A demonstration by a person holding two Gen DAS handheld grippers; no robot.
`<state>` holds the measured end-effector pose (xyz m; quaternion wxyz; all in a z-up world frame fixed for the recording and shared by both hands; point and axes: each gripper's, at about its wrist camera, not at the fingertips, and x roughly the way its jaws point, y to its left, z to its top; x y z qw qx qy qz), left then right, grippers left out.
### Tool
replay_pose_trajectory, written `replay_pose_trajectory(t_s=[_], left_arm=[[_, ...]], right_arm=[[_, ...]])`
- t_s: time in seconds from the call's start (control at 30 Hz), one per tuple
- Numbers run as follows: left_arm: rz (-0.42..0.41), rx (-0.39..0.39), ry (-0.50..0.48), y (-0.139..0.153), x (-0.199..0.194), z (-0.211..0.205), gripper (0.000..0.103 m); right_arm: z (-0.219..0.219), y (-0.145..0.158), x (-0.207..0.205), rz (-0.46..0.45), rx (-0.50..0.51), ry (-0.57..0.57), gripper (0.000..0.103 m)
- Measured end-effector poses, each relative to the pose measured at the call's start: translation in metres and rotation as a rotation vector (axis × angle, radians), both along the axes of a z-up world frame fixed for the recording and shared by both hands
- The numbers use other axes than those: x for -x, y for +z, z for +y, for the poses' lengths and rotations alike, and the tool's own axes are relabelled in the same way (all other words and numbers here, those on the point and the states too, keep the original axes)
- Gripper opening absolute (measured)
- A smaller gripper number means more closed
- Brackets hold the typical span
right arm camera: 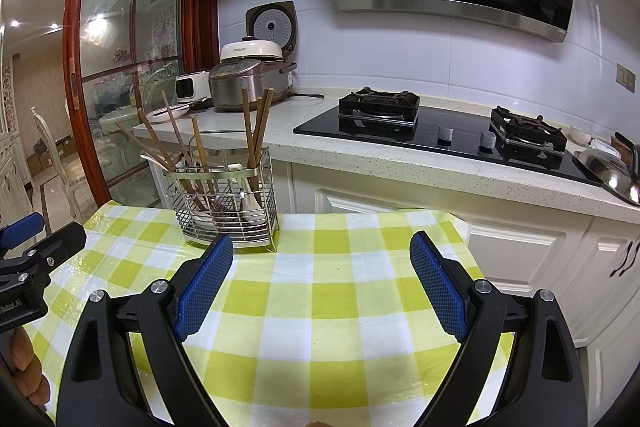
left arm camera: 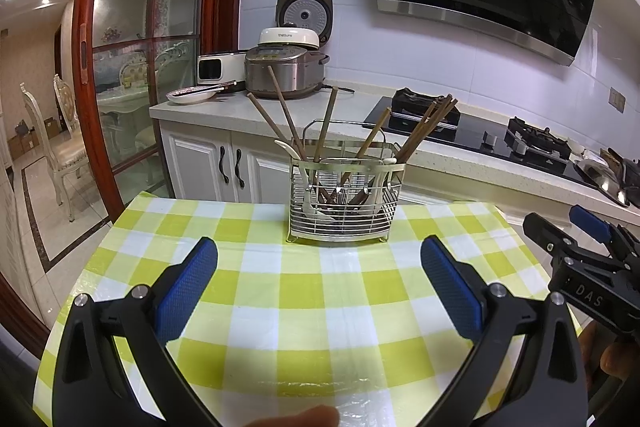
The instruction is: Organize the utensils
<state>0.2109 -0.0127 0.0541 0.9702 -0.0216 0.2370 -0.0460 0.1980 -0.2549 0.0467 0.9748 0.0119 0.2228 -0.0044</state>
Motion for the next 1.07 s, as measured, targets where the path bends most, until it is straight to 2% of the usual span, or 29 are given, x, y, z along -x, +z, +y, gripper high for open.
replay_pose_trajectory(t_s=[0.47,0.77,1.07], left_arm=[[-0.038,-0.015,0.004,-0.001,0.004,-0.003,0.099],[-0.023,-0.013,0.014,-0.003,0.001,0.001,0.099],[0.004,0.004,-0.015,-0.009,-0.004,0.005,0.098]], right_arm=[[0.0,-0.001,0.0,0.001,-0.001,0.0,0.085],[-0.001,-0.007,0.002,0.005,0.0,0.0,0.085],[-0.002,-0.014,-0.001,0.016,-0.001,0.0,0.085]])
